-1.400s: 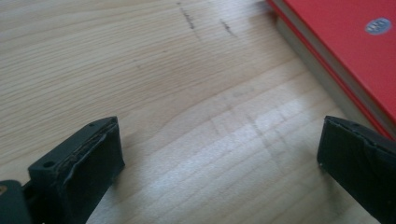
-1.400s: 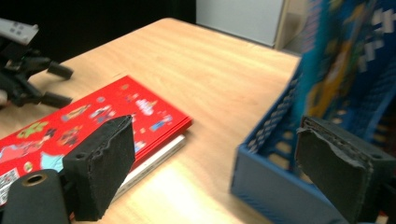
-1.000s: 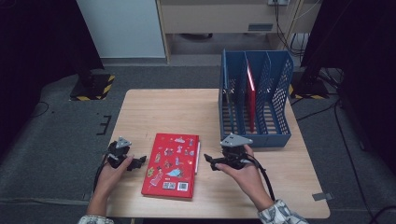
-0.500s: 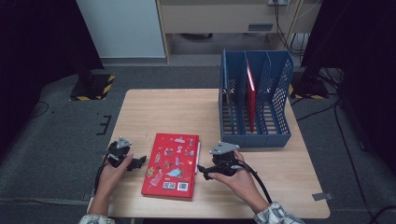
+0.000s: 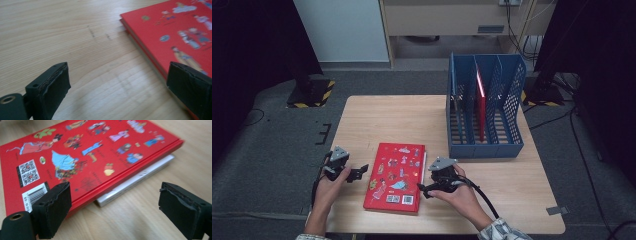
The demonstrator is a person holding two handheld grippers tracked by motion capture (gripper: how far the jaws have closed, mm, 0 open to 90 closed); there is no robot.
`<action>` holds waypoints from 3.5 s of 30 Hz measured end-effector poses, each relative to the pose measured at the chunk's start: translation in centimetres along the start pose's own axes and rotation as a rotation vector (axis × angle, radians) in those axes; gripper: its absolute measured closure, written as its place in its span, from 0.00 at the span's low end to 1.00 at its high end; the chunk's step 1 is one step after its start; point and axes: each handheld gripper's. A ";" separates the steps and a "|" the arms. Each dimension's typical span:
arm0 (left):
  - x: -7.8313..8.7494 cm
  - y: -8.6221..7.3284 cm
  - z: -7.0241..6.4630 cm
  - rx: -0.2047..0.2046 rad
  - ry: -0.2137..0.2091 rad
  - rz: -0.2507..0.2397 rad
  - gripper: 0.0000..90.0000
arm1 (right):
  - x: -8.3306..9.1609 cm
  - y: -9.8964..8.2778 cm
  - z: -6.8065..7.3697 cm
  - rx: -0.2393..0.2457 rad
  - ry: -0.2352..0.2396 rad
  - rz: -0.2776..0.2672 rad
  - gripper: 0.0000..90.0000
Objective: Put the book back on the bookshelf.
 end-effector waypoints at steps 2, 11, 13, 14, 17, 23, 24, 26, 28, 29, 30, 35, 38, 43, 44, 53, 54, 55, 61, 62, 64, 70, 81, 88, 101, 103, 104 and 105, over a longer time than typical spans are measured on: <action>-0.1 0.4 -1.0 -0.024 -0.021 0.000 0.04 | -0.7 -0.4 0.5 0.012 0.009 0.027 0.11; -1.1 0.8 -2.5 -0.085 -0.053 0.045 0.04 | -1.2 -1.0 1.5 -0.006 0.030 0.048 0.09; -1.2 0.8 -2.5 -0.074 -0.059 0.032 0.04 | -1.4 -1.1 1.8 0.003 0.030 0.046 0.08; -1.2 0.8 -2.4 -0.073 -0.061 0.027 0.05 | -1.6 -1.2 2.0 -0.001 0.029 0.047 0.05; -1.3 0.7 -2.4 -0.065 -0.054 0.027 0.05 | -1.6 -1.2 2.3 0.008 0.029 0.046 0.05; -1.6 0.4 -2.4 -0.068 -0.069 0.046 0.05 | -1.8 -1.4 3.0 0.009 0.058 0.050 0.04; -1.7 0.6 -2.6 -0.073 -0.081 0.041 0.05 | -2.0 -1.5 3.0 -0.001 0.078 0.052 0.04; -1.9 0.8 -2.9 -0.081 -0.093 0.043 0.05 | -2.2 -1.6 2.9 -0.012 0.093 0.050 0.04; -2.1 0.9 -3.3 -0.089 -0.106 0.054 0.05 | -2.3 -1.7 2.8 -0.021 0.105 0.052 0.04; -2.1 0.9 -3.3 -0.089 -0.106 0.054 0.05 | -2.3 -1.7 2.8 -0.021 0.105 0.052 0.04; -2.4 1.1 -3.6 -0.089 -0.118 0.056 0.05 | -2.4 -1.7 2.7 -0.028 0.107 0.063 0.04; -2.8 1.5 -4.5 -0.089 -0.146 0.050 0.05 | -2.8 -1.8 2.9 -0.018 0.094 0.097 0.04; -3.1 1.5 -4.8 -0.087 -0.163 0.049 0.03 | -2.7 -1.8 2.9 -0.014 0.093 0.094 0.04; -3.3 1.3 -4.5 -0.065 -0.179 0.045 0.01 | -2.7 -1.8 2.9 -0.013 0.091 0.097 0.04; -3.4 1.2 -4.4 -0.059 -0.204 0.042 0.01 | -2.8 -1.8 2.9 -0.013 0.094 0.097 0.04; -3.9 1.1 -4.4 -0.032 -0.260 0.040 0.00 | -2.9 -1.8 2.7 -0.025 0.105 0.098 0.04; -3.9 1.2 -4.4 -0.043 -0.252 0.039 0.00 | -2.9 -1.8 2.6 -0.026 0.104 0.099 0.04; -3.8 1.2 -4.4 -0.051 -0.249 0.039 0.00 | -2.9 -1.8 2.6 -0.025 0.104 0.100 0.04; -3.4 1.5 -4.4 -0.059 -0.238 0.008 0.09 | -3.1 -1.7 2.5 -0.020 0.104 0.103 0.01; -3.4 1.5 -4.4 -0.058 -0.239 0.006 0.11 | -3.1 -1.7 2.5 -0.022 0.105 0.107 0.01; -3.4 1.6 -4.5 -0.059 -0.242 0.011 0.11 | -3.2 -1.6 2.3 -0.028 0.110 0.105 0.00; -3.4 1.7 -4.7 -0.066 -0.254 0.015 0.12 | -3.5 -1.0 1.6 -0.033 0.115 0.098 0.01; -3.3 2.0 -4.9 -0.054 -0.261 0.017 0.15 | -3.7 -0.3 0.3 -0.089 0.133 0.098 0.06; -3.1 2.2 -5.0 -0.058 -0.276 0.012 0.18 | -3.5 0.1 -0.5 -0.107 0.123 0.091 0.08; -2.4 2.9 -5.3 -0.088 -0.253 0.000 0.23 | -3.2 0.8 -1.1 -0.109 0.092 0.059 0.11; -2.1 3.0 -5.2 -0.094 -0.242 -0.020 0.28 | -3.0 0.8 -1.0 -0.108 0.086 0.049 0.12; -2.0 3.1 -5.2 -0.101 -0.238 -0.028 0.28 | -2.9 0.8 -1.0 -0.106 0.085 0.047 0.12; -1.8 3.2 -5.3 -0.105 -0.233 -0.034 0.29 | -2.7 1.0 -1.1 -0.108 0.080 0.037 0.15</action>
Point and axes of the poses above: each handheld gripper's, and its own axes: x roughly backward along the jaws, y roughly out of its top, z roughly to its left, and after that the axes turned 9 degrees about -x, right-handed
